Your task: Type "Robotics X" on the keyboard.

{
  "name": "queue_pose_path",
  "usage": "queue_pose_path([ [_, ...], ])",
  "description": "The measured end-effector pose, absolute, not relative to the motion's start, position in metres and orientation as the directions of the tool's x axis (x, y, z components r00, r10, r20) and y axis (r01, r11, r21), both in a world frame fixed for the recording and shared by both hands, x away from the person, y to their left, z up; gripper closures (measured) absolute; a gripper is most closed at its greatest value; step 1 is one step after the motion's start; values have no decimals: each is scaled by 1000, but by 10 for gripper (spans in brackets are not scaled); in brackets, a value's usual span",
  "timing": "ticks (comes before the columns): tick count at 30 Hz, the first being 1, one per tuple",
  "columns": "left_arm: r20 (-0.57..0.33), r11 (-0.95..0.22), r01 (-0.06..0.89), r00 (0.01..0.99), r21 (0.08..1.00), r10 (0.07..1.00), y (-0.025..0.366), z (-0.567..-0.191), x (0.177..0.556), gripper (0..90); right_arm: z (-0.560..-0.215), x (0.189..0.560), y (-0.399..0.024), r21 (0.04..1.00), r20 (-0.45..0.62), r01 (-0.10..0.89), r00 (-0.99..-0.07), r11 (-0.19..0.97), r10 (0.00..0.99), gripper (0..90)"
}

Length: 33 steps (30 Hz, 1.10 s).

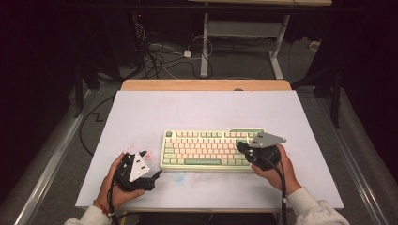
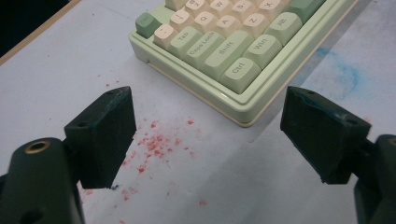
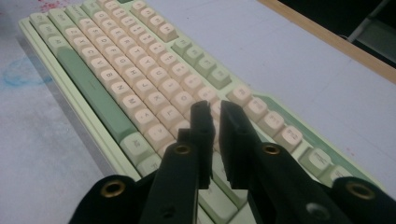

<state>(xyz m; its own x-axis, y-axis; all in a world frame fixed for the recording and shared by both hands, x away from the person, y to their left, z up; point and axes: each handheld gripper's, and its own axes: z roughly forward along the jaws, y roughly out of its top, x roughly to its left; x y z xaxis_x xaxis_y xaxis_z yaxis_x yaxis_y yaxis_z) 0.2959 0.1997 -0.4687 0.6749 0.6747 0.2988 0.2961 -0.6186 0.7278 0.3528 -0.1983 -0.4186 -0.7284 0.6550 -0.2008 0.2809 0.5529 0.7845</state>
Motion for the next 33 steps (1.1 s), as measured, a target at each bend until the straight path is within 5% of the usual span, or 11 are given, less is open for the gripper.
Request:
queue_pose_path([
  [15,288,-626,305,689,718,666,200,-472,296,171,-436,385,-145,720,-190,296,-786,627,588,900],
  [33,285,-636,304,701,710,654,198,-473,296,172,-447,398,-137,679,-220,329,-762,657,609,900],
])
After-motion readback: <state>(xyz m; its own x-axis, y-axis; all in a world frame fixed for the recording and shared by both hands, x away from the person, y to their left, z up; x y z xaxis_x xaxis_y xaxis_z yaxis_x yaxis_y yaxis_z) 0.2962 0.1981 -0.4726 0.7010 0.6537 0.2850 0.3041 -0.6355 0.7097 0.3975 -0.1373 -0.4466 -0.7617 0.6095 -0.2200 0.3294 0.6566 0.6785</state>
